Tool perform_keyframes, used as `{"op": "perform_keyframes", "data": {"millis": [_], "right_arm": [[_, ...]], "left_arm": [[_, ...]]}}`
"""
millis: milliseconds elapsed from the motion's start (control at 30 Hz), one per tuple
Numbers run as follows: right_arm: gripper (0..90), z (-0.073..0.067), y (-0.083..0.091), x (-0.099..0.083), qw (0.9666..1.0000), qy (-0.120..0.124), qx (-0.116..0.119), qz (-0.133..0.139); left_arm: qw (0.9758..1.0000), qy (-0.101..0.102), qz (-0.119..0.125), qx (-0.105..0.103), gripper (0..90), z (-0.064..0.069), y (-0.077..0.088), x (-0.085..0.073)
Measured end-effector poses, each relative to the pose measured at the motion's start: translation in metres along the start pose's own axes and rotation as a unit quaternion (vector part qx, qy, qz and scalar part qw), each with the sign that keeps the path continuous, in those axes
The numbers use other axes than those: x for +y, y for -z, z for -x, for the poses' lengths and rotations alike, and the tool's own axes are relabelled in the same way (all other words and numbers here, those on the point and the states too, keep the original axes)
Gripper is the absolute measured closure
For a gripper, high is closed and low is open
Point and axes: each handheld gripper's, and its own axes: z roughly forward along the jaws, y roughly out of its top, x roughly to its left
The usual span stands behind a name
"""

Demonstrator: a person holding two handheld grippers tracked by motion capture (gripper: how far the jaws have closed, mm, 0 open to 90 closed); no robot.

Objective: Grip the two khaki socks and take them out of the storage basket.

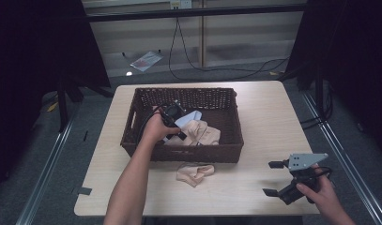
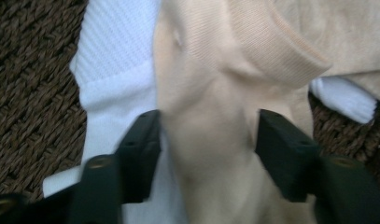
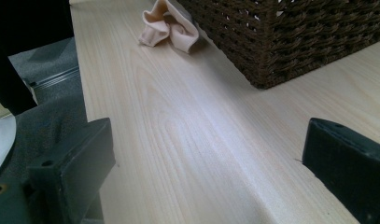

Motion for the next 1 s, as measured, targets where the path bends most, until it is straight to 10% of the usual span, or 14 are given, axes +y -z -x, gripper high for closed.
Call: {"op": "perform_keyframes", "data": {"millis": [500, 1000], "right_arm": [[1.7, 0.001, 0.0, 0.0, 1.0, 0.0, 0.001, -0.002], [1.6, 0.001, 0.0, 0.0, 1.0, -0.001, 0.002, -0.001]], "left_arm": [[0.9994, 0.022, -0.024, -0.014, 82.5, 0.005, 0.003, 0.001], [0.999, 0.041, -0.003, -0.018, 84.1, 0.01, 0.043, 0.007]]}}
